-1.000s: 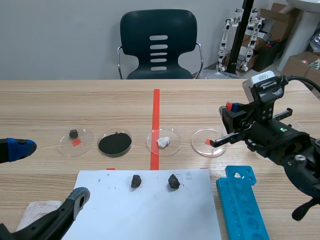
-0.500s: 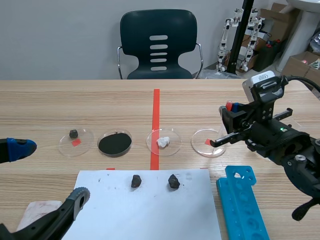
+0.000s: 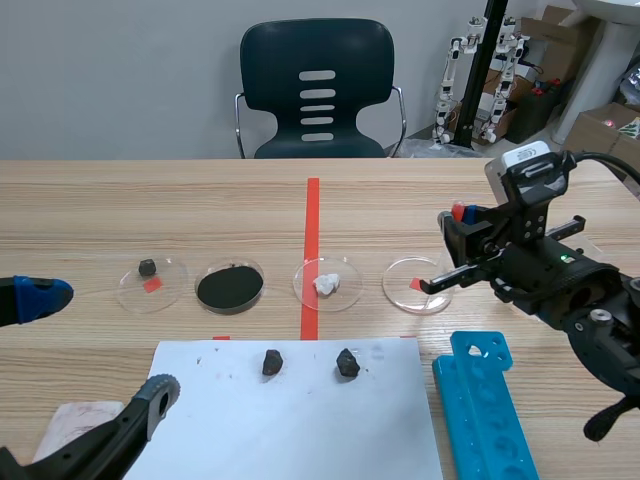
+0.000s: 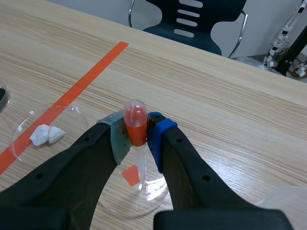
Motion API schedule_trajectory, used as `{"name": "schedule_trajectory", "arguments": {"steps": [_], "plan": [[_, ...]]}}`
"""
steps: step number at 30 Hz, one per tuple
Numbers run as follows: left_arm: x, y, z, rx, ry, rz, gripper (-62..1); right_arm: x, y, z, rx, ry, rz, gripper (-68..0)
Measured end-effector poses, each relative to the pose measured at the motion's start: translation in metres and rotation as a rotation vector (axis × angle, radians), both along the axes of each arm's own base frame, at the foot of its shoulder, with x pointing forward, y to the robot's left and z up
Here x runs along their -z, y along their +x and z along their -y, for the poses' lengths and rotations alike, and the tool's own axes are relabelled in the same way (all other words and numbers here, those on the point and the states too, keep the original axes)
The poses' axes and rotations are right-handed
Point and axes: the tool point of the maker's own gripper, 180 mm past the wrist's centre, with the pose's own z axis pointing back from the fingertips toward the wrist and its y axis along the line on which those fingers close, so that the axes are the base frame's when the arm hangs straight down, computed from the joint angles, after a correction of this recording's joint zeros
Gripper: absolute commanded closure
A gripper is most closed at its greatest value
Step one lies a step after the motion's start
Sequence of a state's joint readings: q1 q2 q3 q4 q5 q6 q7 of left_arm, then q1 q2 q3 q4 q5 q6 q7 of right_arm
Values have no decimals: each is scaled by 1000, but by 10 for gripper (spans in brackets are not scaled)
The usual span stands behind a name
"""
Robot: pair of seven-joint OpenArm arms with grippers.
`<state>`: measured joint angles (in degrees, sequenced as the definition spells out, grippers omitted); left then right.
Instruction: Draw acid from the petri dish
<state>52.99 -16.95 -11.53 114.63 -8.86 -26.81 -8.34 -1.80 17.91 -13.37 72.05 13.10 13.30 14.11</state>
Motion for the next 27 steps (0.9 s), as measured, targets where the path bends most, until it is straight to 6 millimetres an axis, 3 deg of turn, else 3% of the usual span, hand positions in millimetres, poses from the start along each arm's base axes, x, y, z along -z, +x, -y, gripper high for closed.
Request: {"name": "schedule_trajectory", "arguments": {"steps": [13, 27], "plan": [[0, 0, 0, 0, 0, 0, -623, -22, 3, -9, -20, 3, 47, -94], [0, 0, 0, 0, 0, 0, -623, -50, -17, -17, -36, 6, 85, -94]]}}
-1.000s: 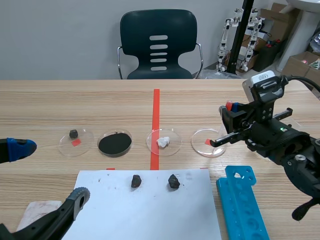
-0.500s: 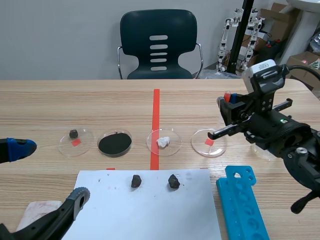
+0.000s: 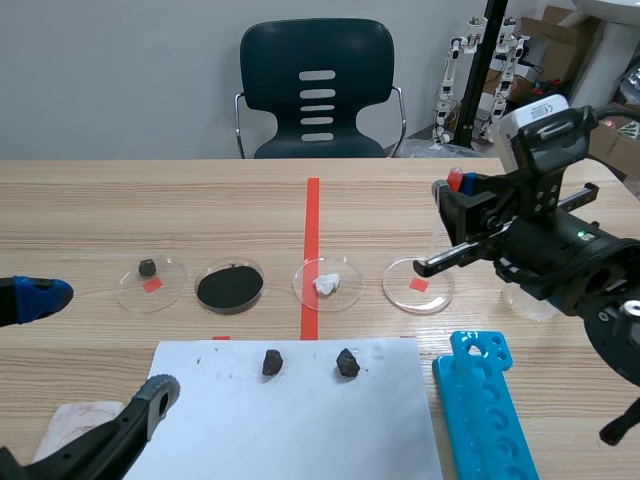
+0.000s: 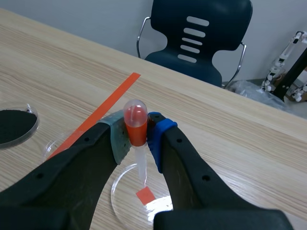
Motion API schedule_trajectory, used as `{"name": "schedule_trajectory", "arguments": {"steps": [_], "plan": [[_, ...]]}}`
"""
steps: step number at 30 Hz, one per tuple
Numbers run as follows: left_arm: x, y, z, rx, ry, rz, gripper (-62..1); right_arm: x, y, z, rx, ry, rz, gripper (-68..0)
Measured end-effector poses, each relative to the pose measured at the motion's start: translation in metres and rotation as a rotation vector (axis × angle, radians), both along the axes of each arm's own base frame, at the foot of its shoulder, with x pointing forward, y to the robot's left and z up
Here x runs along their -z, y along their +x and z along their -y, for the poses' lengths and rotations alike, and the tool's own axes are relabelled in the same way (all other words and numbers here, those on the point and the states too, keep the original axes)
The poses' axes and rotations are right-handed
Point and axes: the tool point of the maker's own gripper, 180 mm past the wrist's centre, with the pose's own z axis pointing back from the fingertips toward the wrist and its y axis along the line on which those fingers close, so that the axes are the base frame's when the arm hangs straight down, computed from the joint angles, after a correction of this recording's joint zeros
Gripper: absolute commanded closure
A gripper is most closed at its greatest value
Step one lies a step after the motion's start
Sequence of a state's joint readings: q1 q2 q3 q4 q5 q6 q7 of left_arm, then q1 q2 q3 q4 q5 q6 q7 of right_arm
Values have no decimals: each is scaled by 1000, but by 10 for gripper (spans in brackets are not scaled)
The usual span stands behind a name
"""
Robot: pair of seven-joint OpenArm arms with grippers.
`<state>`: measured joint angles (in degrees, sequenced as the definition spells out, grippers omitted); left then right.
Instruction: Draw acid from the petri dish
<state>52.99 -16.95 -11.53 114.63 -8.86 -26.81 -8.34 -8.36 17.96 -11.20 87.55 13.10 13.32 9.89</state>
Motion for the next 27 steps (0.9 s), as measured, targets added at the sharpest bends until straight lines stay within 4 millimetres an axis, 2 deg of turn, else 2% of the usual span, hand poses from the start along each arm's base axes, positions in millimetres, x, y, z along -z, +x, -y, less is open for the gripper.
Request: {"name": "schedule_trajectory", "arguments": {"steps": [5, 10, 27], "plan": [[0, 0, 0, 0, 0, 0, -623, -15, -8, 1, 7, -5, 20, -94], [0, 0, 0, 0, 0, 0, -623, -22, -18, 2, 12, -17, 10, -94], [0, 0, 0, 0, 0, 0, -623, -55, -66, -23, -45, 3, 22, -94]]}}
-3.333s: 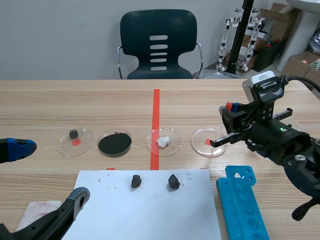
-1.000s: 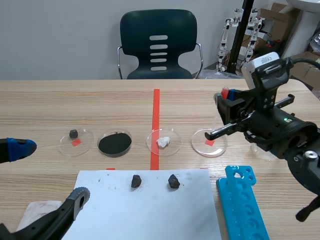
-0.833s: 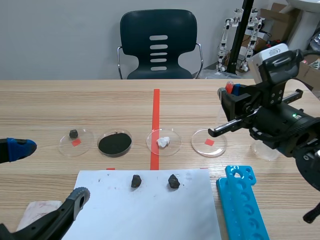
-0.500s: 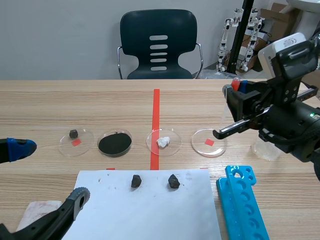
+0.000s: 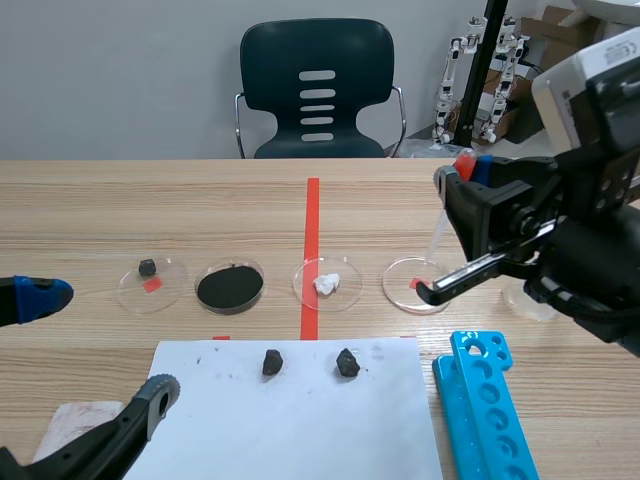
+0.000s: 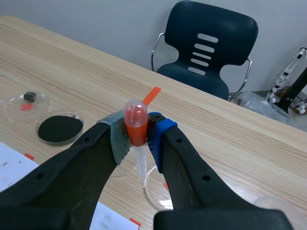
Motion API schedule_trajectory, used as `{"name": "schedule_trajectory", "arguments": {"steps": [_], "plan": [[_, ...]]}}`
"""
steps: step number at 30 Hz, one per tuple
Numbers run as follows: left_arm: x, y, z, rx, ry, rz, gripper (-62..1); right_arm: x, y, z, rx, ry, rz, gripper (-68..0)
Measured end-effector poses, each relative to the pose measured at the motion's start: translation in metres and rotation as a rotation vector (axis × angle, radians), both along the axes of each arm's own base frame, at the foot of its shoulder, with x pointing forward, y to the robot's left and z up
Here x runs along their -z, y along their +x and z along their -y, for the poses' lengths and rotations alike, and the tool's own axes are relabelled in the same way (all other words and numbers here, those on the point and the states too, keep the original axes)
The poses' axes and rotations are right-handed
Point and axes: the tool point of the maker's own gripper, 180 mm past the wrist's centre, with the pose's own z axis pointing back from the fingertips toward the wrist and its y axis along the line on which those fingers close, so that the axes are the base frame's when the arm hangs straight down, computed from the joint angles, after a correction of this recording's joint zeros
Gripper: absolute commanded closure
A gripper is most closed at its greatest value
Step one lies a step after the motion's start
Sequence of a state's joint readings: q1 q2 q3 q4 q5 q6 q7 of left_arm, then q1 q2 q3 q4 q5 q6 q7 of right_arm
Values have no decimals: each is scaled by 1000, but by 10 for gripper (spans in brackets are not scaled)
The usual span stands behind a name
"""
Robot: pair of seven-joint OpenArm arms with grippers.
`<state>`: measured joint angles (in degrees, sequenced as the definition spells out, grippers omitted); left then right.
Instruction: Draw acid from the petri dish
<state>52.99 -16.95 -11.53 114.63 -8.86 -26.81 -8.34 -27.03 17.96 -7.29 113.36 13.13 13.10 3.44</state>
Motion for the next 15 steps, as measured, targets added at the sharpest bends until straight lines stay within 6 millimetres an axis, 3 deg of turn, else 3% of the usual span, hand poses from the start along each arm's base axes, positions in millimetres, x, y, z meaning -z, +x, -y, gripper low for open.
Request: {"name": "schedule_trajectory", "arguments": {"steps": [15], "plan": [[0, 0, 0, 0, 0, 0, -623, -4, -7, 0, 2, 0, -2, -94]]}}
